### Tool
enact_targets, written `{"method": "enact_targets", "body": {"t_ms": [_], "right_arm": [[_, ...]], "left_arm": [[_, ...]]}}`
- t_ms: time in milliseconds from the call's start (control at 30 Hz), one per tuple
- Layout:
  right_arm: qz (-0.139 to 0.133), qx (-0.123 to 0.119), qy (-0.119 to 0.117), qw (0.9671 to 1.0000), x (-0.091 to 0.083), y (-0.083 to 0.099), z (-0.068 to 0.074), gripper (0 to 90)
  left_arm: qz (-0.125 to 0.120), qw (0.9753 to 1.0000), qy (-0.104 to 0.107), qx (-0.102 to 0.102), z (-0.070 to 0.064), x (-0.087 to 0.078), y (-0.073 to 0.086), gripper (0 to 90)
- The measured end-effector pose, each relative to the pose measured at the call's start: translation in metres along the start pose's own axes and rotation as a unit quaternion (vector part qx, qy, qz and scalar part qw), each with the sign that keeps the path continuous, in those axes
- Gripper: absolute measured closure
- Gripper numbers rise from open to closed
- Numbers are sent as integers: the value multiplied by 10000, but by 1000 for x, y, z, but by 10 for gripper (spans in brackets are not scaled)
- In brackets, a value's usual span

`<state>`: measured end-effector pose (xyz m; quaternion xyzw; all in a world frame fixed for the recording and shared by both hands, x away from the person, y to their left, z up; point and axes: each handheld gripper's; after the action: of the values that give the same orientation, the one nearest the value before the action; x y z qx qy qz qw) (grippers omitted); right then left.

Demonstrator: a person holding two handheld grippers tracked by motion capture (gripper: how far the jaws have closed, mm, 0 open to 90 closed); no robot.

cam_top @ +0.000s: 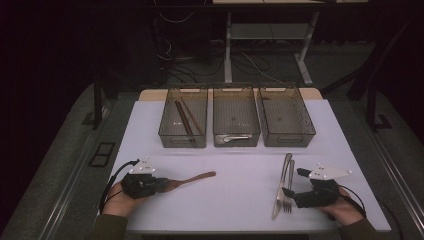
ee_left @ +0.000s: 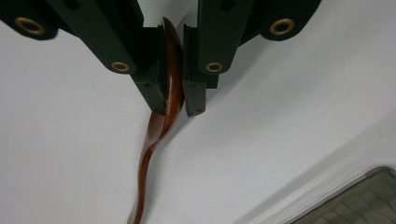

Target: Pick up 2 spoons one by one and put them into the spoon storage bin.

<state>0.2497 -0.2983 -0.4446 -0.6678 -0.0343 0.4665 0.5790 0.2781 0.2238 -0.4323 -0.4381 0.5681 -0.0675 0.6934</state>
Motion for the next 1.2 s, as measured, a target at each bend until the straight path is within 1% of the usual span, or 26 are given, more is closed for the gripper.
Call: {"method": "enact_targets", "body": {"t_ms": [167,267,300,367,400,500,567,633,767,833,1067,1167,1200], "right_arm": [[0,-5,-5,10000,0,0,0,118],[6,7,-7,10000,0,0,0,118],[8,4,-8,10000,0,0,0,118],[13,-3,-14,10000,0,0,0,118],[19,-10,-12,10000,0,0,0,118],[21,-10,-18,10000,0,0,0,118],[21,-12,-17,10000,1,0,0,118],[23,-10,-15,10000,1,0,0,118],[27,-4,-12,10000,1,0,0,118],[29,-3,-13,10000,1,0,0,118],[28,-3,-13,10000,1,0,0,118],[30,0,-13,10000,1,0,1,118],[32,-3,-12,10000,1,0,1,118]], "left_arm": [[-17,9999,-72,71,-2,1,-2,812],[-95,9999,-81,72,-3,0,-4,812],[-175,9998,-104,55,-3,0,-5,812],[-199,9997,-124,75,-4,-2,-7,812],[-305,9994,-150,17,-4,-2,-7,812],[-435,9989,-196,-21,-5,-4,-9,812],[-530,9983,-218,-95,-6,-6,-11,812],[-621,9977,-241,-109,-7,-6,-13,812],[-710,9970,-263,-145,-9,-5,-19,812],[-772,9965,-256,-196,-12,-3,-22,812],[-810,9961,-212,-292,-18,3,-31,812],[-813,9962,-185,-258,-20,5,-35,812],[-834,9960,-184,-279,-21,6,-37,812]]}}
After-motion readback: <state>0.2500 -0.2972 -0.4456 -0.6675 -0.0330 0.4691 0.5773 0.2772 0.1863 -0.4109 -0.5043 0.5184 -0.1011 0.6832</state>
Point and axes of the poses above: each handheld gripper's, and its own axes: x roughly forward along the jaws, y roughly out of its underside, z roughly to its left, and after that the axes turned 4 degrees about x, right-handed
